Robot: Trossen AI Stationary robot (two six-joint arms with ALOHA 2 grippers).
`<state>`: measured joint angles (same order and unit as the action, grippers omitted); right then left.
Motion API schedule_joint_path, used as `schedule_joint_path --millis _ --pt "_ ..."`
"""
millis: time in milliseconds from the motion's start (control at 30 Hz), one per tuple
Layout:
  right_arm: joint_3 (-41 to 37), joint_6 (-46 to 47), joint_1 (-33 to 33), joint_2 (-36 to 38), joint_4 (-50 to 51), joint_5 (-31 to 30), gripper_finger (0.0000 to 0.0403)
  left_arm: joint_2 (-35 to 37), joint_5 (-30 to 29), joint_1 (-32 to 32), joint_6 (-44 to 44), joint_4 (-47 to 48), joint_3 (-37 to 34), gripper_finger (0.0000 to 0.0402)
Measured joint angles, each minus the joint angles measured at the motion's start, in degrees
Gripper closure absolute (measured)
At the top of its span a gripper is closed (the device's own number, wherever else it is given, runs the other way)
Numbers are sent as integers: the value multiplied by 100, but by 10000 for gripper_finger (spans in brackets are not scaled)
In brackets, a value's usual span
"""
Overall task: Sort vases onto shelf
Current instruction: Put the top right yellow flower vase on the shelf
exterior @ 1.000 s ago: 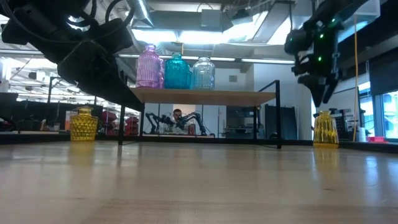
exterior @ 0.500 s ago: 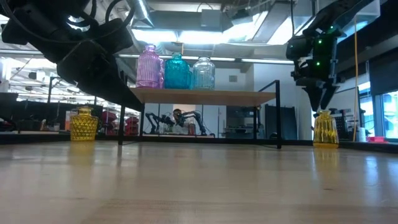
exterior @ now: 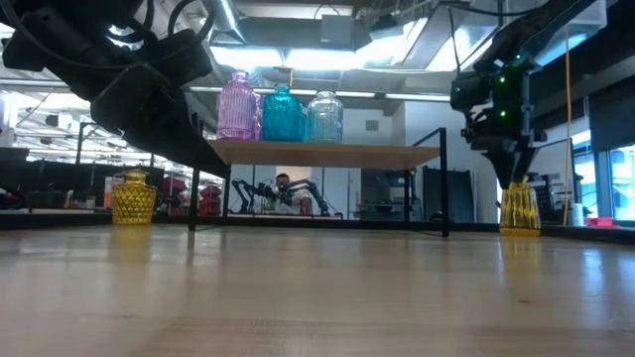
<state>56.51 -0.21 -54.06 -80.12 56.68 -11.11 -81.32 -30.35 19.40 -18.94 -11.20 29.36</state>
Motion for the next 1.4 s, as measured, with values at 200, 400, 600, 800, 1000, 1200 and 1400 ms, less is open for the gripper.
schedule_joint_path --millis 200,400,600,800,1000,1200,1400 --pt "0 -52 0 9 33 20 236 0 0 0 1 0 1 264" --pt "0 -209 2 10 54 15 317 0 0 0 2 0 0 264" --pt "0 -371 3 14 100 -9 373 0 -1 0 2 0 0 264" --pt "3 -463 11 88 219 -239 396 0 -2 0 3 0 2 264" --pt "206 -416 333 515 503 -208 398 0 -17 2 4 0 2 264" --pt "432 -105 1084 903 1133 -280 399 0 -22 0 4 0 0 264" --pt "832 123 1779 1175 1496 -741 400 0 -24 0 4 0 0 264"
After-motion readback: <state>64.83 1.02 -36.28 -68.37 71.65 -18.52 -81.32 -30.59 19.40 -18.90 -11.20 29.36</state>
